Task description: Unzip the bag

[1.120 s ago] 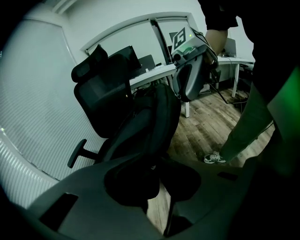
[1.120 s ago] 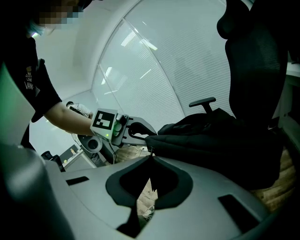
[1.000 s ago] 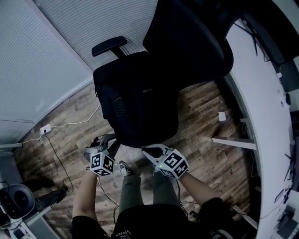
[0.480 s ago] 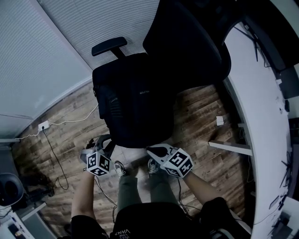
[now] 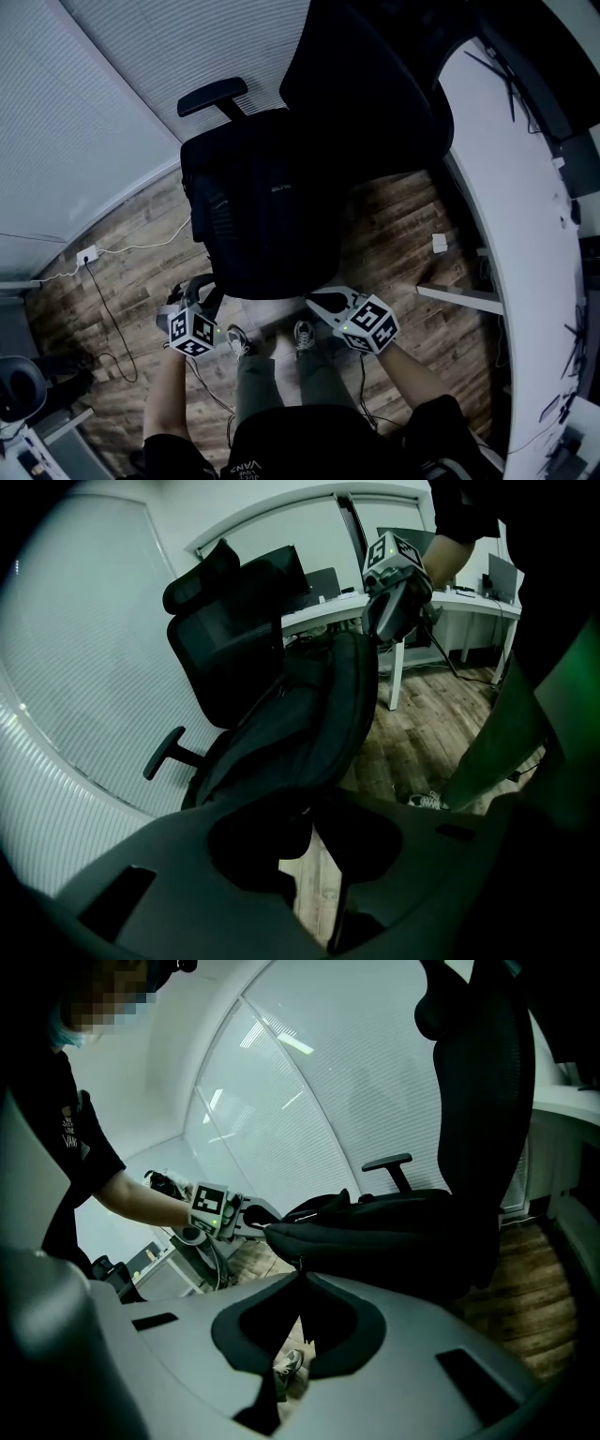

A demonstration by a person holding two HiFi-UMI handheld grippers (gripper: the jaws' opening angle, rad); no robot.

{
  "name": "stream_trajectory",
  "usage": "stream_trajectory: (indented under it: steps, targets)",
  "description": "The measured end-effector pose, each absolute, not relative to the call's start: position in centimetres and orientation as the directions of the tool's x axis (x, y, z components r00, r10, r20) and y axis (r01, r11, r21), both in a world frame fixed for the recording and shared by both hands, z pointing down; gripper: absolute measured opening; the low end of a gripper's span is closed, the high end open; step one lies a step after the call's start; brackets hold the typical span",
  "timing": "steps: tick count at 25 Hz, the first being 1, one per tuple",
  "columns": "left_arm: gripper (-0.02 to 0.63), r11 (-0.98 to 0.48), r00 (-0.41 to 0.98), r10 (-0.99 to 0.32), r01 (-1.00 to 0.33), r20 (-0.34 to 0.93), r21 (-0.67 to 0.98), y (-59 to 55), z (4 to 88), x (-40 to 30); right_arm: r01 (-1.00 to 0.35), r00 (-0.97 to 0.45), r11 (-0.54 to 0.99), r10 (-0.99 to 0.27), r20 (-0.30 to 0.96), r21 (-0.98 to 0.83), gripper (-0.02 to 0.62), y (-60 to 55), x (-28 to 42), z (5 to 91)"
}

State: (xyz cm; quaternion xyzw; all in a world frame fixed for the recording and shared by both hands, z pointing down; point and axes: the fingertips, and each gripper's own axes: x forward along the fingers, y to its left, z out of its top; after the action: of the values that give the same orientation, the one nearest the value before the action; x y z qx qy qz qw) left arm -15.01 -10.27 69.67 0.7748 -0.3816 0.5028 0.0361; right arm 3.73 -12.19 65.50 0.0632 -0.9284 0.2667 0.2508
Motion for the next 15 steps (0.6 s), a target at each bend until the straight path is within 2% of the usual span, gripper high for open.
stream_trajectory:
  steps: [15]
  targets:
    - [0.097,-0.680,0.164,-0.553,-0.655,0.817,-0.329,-10.1,70.1,-14.9,-0.335,-0.841,0.835,-0.057,0.538,-0.436,0.048,-15.8,8.5,67.0]
